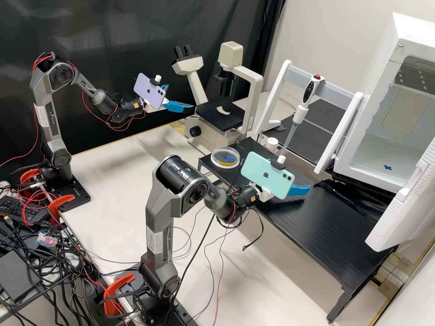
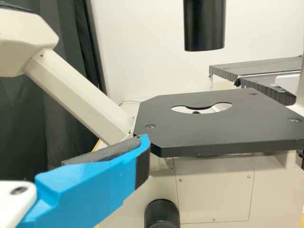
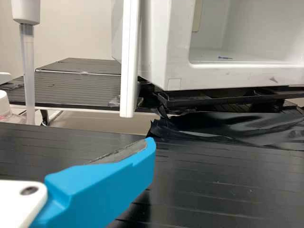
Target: Move the petri dish to the incubator
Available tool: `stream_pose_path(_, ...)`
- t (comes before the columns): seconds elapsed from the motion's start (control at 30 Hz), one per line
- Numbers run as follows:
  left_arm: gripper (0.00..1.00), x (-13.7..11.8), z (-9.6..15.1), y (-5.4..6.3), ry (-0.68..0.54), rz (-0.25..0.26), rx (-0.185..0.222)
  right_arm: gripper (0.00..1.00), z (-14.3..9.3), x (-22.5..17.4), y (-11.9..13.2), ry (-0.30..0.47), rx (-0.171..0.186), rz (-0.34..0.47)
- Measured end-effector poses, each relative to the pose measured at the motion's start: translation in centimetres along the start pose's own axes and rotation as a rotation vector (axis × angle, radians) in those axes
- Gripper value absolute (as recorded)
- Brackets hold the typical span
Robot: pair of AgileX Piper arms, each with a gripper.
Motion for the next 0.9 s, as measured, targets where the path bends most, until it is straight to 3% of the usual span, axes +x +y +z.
stream_pose_path(0.33,1.00,0.0,0.0,0.0,0.000,0.000,0.000,1.00,0.0,-0.2,0.0,-0.001,0.000,-0.001)
stream_pose_path(0.43,1.00,0.0,0.0,0.0,0.000,0.000,0.000,1.00,-0.3,-1.5,0.2,0.012,0.020,0.001)
stream_pose_path(0.63,1.00,0.0,0.0,0.0,0.000,0.000,0.000,1.00,-2.4,-4.0,0.9,0.123,0.032,0.038)
stream_pose_path(0.77,1.00,0.0,0.0,0.0,0.000,0.000,0.000,1.00,-5.0,-6.7,-0.1,0.256,0.021,-0.003)
stream_pose_path(0.9,1.00,0.0,0.0,0.0,0.000,0.000,0.000,1.00,-6.8,-7.9,-1.2,0.340,0.022,-0.014)
